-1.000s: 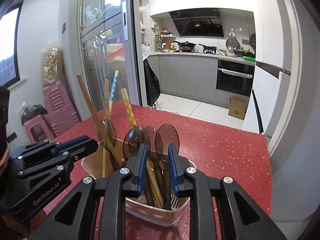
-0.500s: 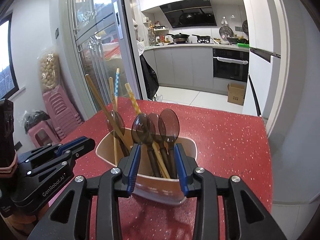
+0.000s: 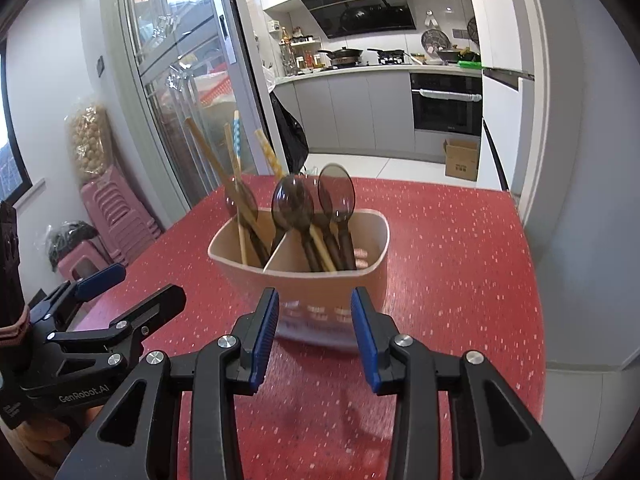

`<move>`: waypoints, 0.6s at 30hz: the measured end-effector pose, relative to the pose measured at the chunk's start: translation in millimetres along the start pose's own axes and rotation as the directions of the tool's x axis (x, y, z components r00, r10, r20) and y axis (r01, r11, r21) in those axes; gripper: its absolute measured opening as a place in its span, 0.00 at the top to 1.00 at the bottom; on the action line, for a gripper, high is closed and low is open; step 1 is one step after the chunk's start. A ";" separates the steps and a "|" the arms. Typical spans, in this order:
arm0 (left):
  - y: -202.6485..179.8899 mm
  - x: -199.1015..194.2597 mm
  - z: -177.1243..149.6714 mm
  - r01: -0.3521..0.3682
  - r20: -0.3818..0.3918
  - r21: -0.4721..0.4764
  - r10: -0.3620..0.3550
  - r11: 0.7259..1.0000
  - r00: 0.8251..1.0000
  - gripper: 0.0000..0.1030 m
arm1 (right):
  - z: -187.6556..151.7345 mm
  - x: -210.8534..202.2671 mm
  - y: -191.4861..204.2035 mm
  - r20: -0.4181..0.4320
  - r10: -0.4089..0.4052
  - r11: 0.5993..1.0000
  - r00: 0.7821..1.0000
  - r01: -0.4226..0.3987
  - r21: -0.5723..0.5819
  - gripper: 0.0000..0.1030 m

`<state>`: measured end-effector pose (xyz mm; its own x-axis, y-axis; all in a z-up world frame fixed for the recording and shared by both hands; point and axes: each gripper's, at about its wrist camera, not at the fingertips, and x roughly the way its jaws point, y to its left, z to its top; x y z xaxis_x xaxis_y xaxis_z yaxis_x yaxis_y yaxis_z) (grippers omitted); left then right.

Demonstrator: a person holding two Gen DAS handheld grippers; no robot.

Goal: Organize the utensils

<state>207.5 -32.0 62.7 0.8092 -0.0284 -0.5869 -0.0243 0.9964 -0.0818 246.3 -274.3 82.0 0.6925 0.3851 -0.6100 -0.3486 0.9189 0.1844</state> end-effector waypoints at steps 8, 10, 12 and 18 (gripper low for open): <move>19.6 -2.8 -41.5 -0.025 -0.104 -0.055 0.019 0.998 0.994 0.00 | -27.7 -0.3 1.3 -0.064 -0.031 0.998 0.997 0.034 0.052 0.53; 21.9 -6.8 -52.0 -0.025 -0.115 -0.068 0.017 0.997 0.993 0.00 | -35.9 -0.9 1.4 -0.074 -0.044 0.997 0.996 0.049 0.067 0.50; 23.2 -11.1 -65.7 -0.046 -0.125 -0.066 0.037 0.997 0.992 0.00 | -41.4 -2.1 2.6 -0.081 -0.058 0.995 0.995 0.064 0.074 0.47; 27.6 -21.8 -93.1 -0.068 -0.146 -0.069 0.057 0.995 0.988 0.00 | -64.1 -12.1 7.9 -0.084 -0.113 0.989 0.990 0.121 0.087 0.37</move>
<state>134.5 -11.4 -1.8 0.7122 0.0170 -0.7018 -0.1195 0.9881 -0.0973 194.7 -277.1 41.5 0.6720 0.2699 -0.6897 -0.2064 0.9626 0.1756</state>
